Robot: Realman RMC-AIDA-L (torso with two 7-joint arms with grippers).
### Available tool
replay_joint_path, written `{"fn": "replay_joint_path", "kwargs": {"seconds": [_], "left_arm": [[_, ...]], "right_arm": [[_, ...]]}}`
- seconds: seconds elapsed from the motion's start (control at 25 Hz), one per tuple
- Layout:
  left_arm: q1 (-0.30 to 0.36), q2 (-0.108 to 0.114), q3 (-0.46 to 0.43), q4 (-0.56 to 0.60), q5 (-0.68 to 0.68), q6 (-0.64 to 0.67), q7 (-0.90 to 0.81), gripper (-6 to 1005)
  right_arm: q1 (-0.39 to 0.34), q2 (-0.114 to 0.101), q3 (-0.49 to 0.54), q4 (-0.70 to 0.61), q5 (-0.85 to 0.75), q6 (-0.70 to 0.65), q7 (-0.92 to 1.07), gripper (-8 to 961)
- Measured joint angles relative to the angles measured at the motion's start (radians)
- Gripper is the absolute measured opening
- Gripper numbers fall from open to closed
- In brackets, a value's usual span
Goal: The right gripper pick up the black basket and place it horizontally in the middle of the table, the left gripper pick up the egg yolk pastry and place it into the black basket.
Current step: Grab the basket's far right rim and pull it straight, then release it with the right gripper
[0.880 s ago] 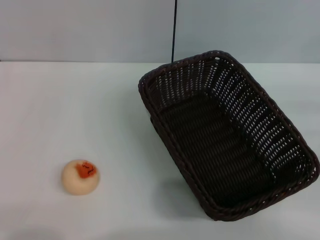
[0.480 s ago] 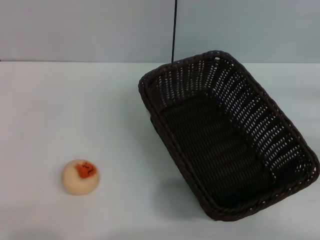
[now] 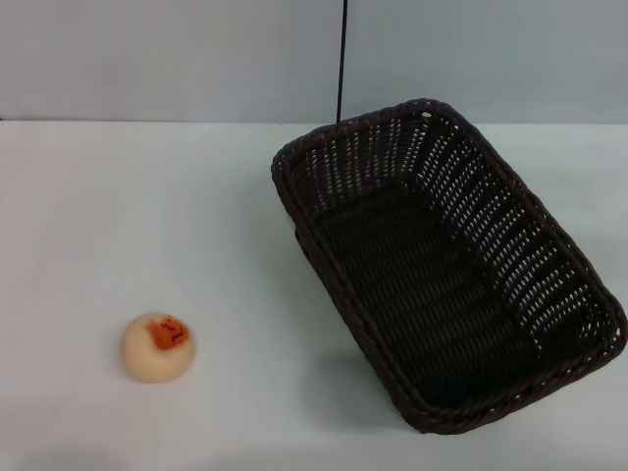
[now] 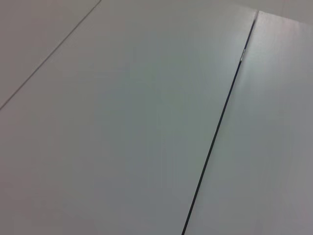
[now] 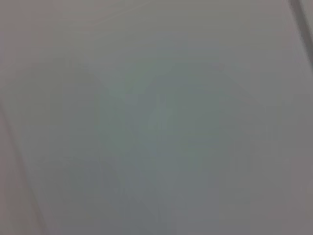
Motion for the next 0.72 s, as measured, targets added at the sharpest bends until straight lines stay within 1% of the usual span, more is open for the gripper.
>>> {"fn": "replay_joint_path", "kwargs": {"seconds": [0.04,0.08,0.12,0.16,0.2,0.24,0.28,0.32,0.36,0.4,0.44,0.48,0.6,0.64,0.72], "left_arm": [[-0.010,0.001,-0.004,0.006,-0.003,-0.004,-0.002,631],[-0.010,0.001,-0.004,0.006,-0.003,-0.004,-0.002,630],[-0.019,0.001,-0.006,0.008,-0.003,-0.008,-0.001,630],[-0.019,0.001,-0.006,0.008,-0.003,-0.008,-0.001,629],[-0.023,0.002,-0.006,0.008,-0.003,-0.011,0.000,628],[-0.031,0.003,-0.006,0.008,-0.004,-0.019,0.001,627],[-0.031,0.003,-0.006,0.008,-0.004,-0.019,0.001,627],[-0.036,0.003,-0.006,0.008,-0.004,-0.024,0.001,626],[-0.039,0.003,-0.006,0.008,-0.004,-0.026,0.000,625],[-0.041,0.003,-0.006,0.008,-0.004,-0.028,-0.001,625],[-0.043,0.002,-0.006,0.008,-0.004,-0.030,-0.004,624],[-0.043,0.002,-0.006,0.008,-0.004,-0.030,-0.004,623],[-0.043,0.002,-0.004,0.008,-0.004,-0.032,-0.007,621],[-0.041,0.002,-0.002,0.009,-0.004,-0.034,-0.008,620],[-0.040,0.002,-0.001,0.009,-0.003,-0.035,-0.008,619]], "right_arm": [[0.013,-0.008,0.000,-0.083,-0.089,-0.043,0.111,639],[0.013,-0.008,0.000,-0.083,-0.089,-0.043,0.111,640],[0.038,-0.020,0.001,-0.152,-0.173,-0.086,0.208,640],[0.038,-0.020,0.001,-0.152,-0.173,-0.086,0.208,640],[0.056,-0.029,0.002,-0.182,-0.220,-0.116,0.257,640],[0.102,-0.050,0.005,-0.234,-0.319,-0.188,0.340,640],[0.102,-0.050,0.005,-0.234,-0.319,-0.188,0.340,640],[0.153,-0.070,0.011,-0.270,-0.415,-0.270,0.399,640],[0.153,-0.070,0.011,-0.270,-0.415,-0.270,0.399,640],[0.184,-0.079,0.013,-0.282,-0.466,-0.315,0.421,640],[0.239,-0.094,0.013,-0.297,-0.547,-0.387,0.455,639],[0.239,-0.094,0.013,-0.297,-0.547,-0.387,0.455,639],[0.292,-0.103,0.000,-0.301,-0.598,-0.428,0.501,641],[0.311,-0.108,-0.019,-0.302,-0.606,-0.432,0.545,643],[0.319,-0.110,-0.031,-0.302,-0.612,-0.433,0.565,647]]}}
